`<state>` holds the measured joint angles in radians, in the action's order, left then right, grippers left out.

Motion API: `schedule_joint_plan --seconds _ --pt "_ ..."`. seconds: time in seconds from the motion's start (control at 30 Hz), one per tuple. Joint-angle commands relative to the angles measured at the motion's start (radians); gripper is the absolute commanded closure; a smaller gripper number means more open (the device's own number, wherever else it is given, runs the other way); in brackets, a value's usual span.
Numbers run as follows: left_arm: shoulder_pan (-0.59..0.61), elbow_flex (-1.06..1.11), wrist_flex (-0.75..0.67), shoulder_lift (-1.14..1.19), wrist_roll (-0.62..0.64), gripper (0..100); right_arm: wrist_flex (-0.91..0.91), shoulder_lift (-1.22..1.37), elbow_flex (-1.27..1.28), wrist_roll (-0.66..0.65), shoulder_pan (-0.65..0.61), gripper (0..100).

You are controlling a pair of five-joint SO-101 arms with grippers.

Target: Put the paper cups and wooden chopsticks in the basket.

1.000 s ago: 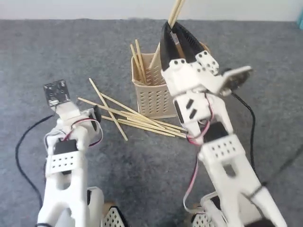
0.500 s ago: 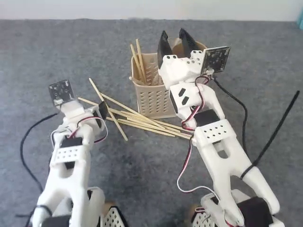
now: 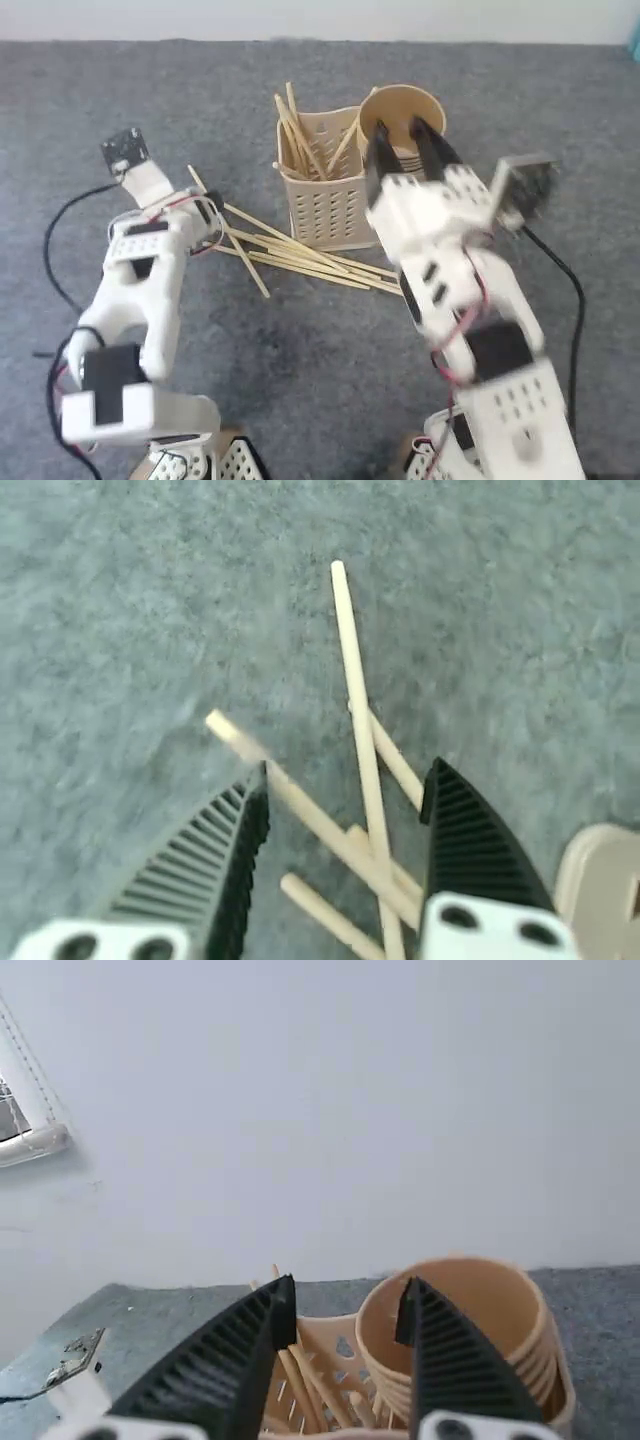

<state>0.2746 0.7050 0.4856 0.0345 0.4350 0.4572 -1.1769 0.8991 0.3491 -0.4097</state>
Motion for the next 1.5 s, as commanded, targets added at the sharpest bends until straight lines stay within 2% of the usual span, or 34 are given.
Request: schedule_joint_plan --seconds 0.0,0.2,0.4,0.47,0.6,0.9,1.07,1.2,1.47 --pt "0.005 -0.160 0.057 0.068 0.035 76 0.134 -0.226 0.044 0.015 0.008 83.3" --pt "0.005 -0.311 0.163 0.172 0.075 76 0.325 -0.467 0.238 0.014 0.016 83.3" --pt "0.000 -0.409 0.282 0.235 0.095 77 0.340 -0.644 0.522 0.014 0.016 83.3" --pt "-0.002 -0.415 0.304 0.239 0.094 82 0.335 -0.642 0.582 0.015 0.016 83.3" --pt "-0.002 -0.412 0.311 0.239 0.091 100 0.338 -0.639 0.631 0.020 0.045 83.3" --pt "-0.002 -0.410 0.353 0.221 0.091 99 0.397 -0.639 0.664 0.021 0.147 83.3" --pt "-0.003 -0.397 0.397 0.110 0.094 99 0.496 -0.639 0.658 0.021 0.153 83.3" --pt "-0.009 -0.403 0.428 -0.034 0.095 99 0.499 -0.639 0.660 0.021 0.153 83.3" --pt "-0.021 -0.414 0.419 -0.540 0.072 99 0.501 -0.639 0.666 0.017 0.153 83.3"
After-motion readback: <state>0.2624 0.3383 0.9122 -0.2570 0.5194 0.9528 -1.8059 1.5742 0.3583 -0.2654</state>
